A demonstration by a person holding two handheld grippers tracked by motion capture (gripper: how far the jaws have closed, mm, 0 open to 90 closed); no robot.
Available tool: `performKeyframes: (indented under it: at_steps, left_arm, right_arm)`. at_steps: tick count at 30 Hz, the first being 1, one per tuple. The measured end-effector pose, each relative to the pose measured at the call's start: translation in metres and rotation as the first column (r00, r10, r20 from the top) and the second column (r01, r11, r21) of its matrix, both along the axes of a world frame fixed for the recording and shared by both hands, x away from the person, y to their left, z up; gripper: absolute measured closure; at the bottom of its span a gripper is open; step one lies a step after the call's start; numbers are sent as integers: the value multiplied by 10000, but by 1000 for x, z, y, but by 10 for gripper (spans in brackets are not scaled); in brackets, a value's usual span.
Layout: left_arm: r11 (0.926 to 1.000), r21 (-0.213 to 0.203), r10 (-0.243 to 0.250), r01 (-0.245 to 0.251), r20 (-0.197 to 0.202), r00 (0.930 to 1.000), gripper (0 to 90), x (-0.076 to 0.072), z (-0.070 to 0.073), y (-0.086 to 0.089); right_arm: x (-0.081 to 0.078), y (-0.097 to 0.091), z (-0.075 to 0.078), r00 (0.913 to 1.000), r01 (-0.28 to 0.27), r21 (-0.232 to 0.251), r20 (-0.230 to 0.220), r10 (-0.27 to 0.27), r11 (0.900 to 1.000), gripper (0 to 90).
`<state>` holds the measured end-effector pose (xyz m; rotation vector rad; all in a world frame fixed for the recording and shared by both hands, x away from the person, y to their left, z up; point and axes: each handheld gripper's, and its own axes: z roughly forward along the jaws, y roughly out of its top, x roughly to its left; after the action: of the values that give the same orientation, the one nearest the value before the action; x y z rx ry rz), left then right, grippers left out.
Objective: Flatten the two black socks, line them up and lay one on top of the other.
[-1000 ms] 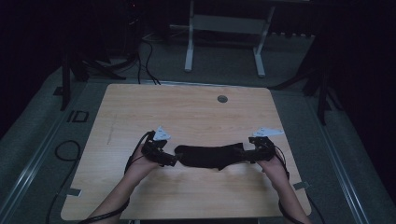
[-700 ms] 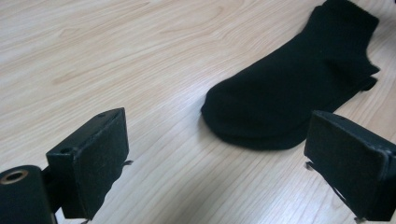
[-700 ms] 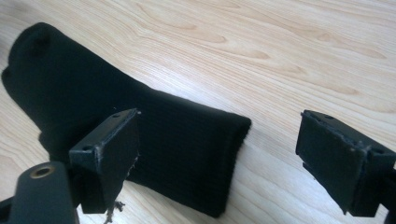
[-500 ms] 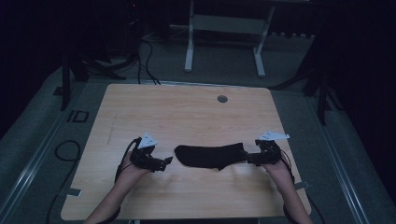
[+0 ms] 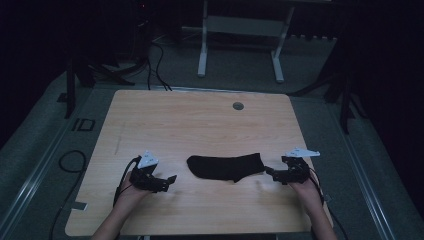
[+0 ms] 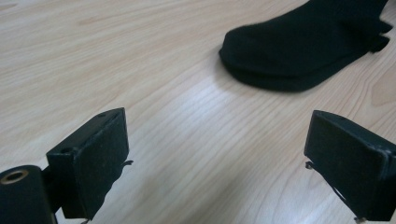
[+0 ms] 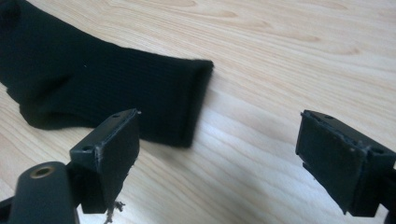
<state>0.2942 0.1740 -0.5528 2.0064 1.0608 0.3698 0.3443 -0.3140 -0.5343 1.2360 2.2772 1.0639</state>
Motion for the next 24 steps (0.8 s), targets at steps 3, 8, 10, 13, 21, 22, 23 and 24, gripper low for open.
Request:
performKeyframes:
  at_steps: [3, 8, 10, 13, 21, 22, 23, 24]
  left_arm:
    - [9999, 28, 109, -109, 34, 9999, 67, -5, -1, 5]
    - [9996, -67, 263, -264, -57, 9996, 68, -13, -5, 14]
    - [9994, -89, 335, -336, -131, 9994, 68, -16, -6, 17]
    - [9990, -99, 423, -425, -165, 9990, 68, -21, -9, 23]
    - [9962, -215, 838, -841, -179, 9963, 68, -33, -11, 40]
    - [9957, -189, 904, -907, -147, 9958, 68, -34, -11, 42]
    - [9954, -249, 925, -928, -155, 9956, 68, -35, -11, 44]
    - [9948, -237, 981, -986, -212, 9950, 68, -37, -11, 46]
  right_arm:
    - [-4, -7, -2, 9999, 164, 32, -55, -164, 9999, 134]
    - [-12, -19, -5, 9991, 398, 220, -164, -395, 9990, 135]
    - [-15, -23, -6, 9988, 445, 201, -214, -441, 9988, 135]
    - [-20, -30, -8, 9982, 535, 230, -273, -529, 9983, 136]
    - [-36, -49, -12, 9945, 956, 311, -468, -941, 9949, 137]
    - [-37, -52, -13, 9937, 1023, 341, -488, -1006, 9942, 137]
    - [-39, -54, -14, 9928, 1091, 355, -535, -1071, 9934, 137]
    - [-40, -56, -15, 9921, 1141, 366, -567, -1119, 9928, 138]
